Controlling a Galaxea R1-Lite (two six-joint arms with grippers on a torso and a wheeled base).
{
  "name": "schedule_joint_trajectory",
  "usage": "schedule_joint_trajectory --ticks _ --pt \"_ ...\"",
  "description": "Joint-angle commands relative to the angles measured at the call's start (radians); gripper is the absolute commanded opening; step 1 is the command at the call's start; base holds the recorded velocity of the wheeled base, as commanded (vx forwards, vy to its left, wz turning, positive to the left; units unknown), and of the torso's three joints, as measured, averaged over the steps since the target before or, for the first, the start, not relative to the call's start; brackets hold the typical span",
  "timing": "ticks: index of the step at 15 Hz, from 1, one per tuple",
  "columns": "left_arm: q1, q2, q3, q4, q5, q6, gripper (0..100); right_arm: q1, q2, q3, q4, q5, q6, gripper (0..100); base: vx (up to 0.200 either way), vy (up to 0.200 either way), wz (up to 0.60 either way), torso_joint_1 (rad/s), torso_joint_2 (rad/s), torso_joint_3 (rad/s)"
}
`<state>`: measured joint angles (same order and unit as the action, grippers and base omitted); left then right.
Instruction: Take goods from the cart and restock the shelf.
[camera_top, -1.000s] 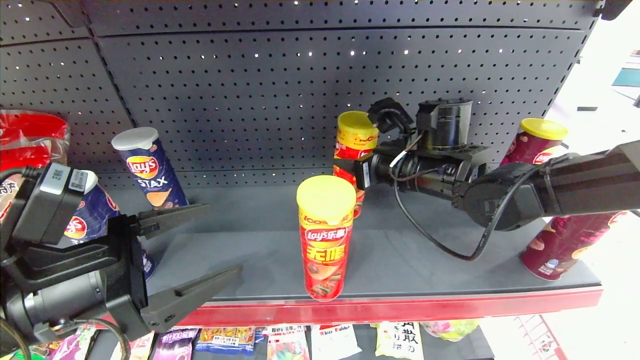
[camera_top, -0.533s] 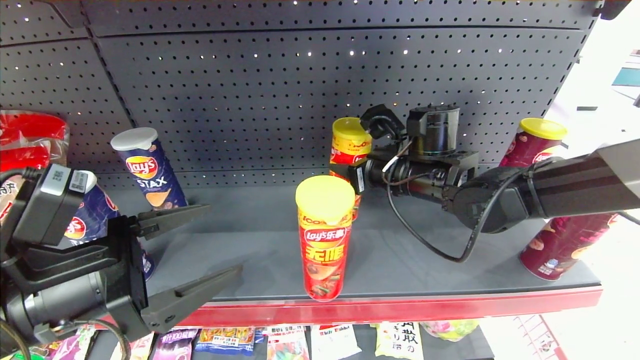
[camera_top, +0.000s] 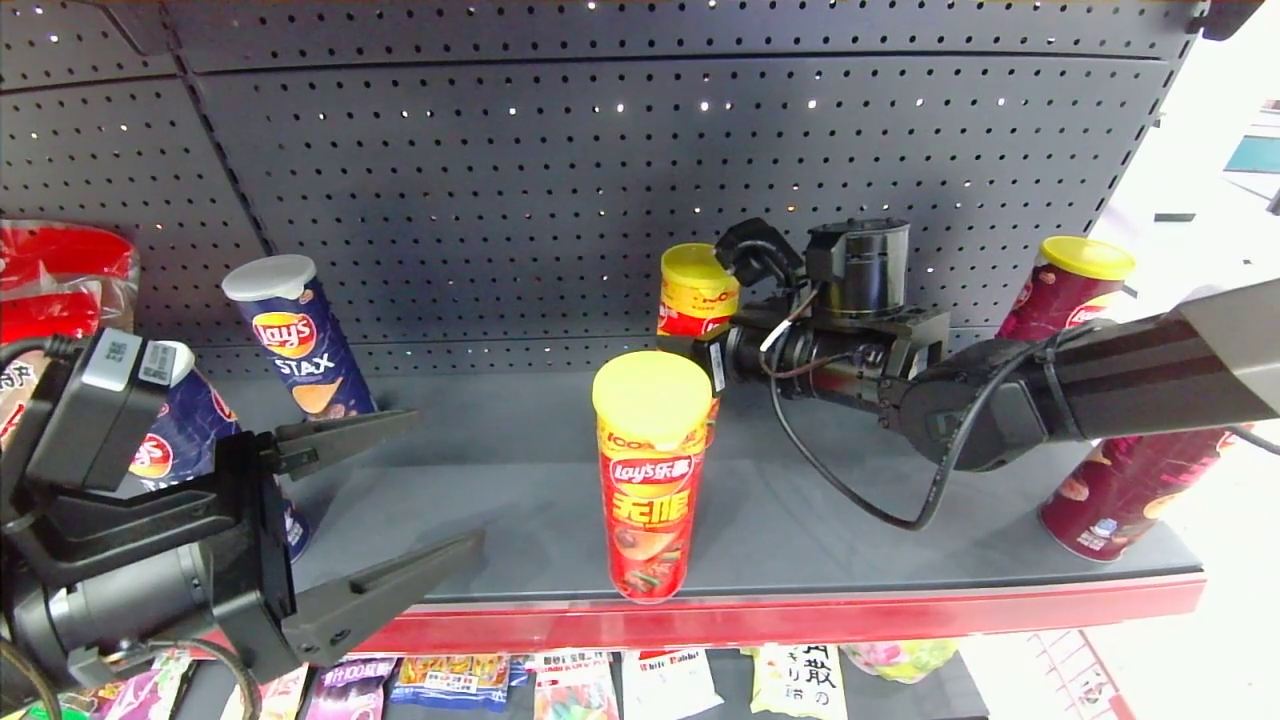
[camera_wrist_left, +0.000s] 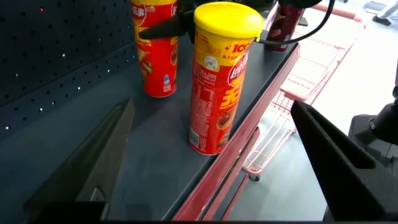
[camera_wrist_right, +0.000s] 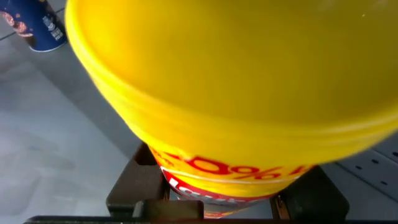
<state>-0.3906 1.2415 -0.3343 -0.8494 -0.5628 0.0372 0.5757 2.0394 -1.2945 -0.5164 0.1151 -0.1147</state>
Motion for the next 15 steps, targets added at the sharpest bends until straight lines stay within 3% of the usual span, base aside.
schedule_joint_trajectory --ticks 1,2,3,9,15 --pt "-0.001 0.001 0.003 0.0 0.0 0.0 100 0.001 -0.001 0.0 -0.001 0.001 0.0 0 0.0 0.0 0.0 0.0 0.0 0.0" --pt "0.001 0.0 0.003 0.0 0.0 0.0 100 0.003 -0.001 0.0 -0.001 0.001 0.0 0 0.0 0.0 0.0 0.0 0.0 0.0" --pt "0.001 0.0 0.003 0.0 0.0 0.0 100 0.004 0.001 0.003 -0.001 0.001 0.0 100 0.0 0.0 0.0 0.0 0.0 0.0" --pt "0.001 0.003 0.015 0.0 0.0 0.0 100 0.004 -0.019 0.021 -0.001 0.0 0.004 100 0.0 0.0 0.0 0.0 0.0 0.0" --pt "-0.002 0.013 0.017 0.0 -0.003 0.001 100 -0.001 -0.143 0.161 -0.001 -0.002 0.027 100 0.0 0.0 0.0 0.0 0.0 0.0"
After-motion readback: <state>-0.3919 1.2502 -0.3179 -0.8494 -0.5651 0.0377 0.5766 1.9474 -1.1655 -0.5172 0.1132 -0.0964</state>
